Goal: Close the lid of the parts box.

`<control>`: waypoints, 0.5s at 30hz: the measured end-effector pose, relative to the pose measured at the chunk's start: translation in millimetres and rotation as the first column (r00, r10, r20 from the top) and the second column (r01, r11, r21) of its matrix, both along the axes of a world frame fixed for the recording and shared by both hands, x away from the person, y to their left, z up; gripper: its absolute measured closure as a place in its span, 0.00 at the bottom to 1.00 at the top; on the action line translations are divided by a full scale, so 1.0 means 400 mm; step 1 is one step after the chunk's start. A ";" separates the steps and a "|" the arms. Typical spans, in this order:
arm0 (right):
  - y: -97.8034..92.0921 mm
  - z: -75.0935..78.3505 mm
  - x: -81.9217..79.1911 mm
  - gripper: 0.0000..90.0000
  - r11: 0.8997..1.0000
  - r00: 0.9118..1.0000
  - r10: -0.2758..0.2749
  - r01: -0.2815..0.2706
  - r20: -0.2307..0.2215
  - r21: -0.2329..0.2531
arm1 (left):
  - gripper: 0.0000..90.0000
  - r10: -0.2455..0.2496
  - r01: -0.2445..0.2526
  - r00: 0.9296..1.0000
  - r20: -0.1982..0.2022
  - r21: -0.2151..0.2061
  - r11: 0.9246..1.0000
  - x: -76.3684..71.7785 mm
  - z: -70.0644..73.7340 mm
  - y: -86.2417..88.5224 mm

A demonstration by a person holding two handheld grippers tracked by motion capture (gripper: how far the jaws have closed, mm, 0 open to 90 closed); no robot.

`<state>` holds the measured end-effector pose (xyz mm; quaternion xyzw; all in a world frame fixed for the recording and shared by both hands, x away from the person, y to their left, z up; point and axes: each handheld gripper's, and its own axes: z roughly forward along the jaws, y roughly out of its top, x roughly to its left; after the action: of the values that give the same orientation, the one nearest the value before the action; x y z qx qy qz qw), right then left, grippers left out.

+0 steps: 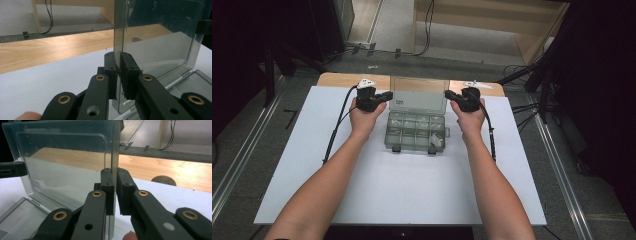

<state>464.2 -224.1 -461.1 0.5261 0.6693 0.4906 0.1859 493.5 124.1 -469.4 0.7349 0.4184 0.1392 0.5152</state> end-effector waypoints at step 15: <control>0.000 -0.001 -0.019 0.92 1.000 0.999 0.012 -0.011 0.042 -0.017 | 0.83 -0.041 0.038 0.998 -0.045 -0.078 0.996 0.023 0.055 0.074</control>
<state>456.8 -224.0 -461.4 0.5103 0.6724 0.4969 0.2015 502.8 153.8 -447.4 0.7257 0.4207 0.0957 0.5360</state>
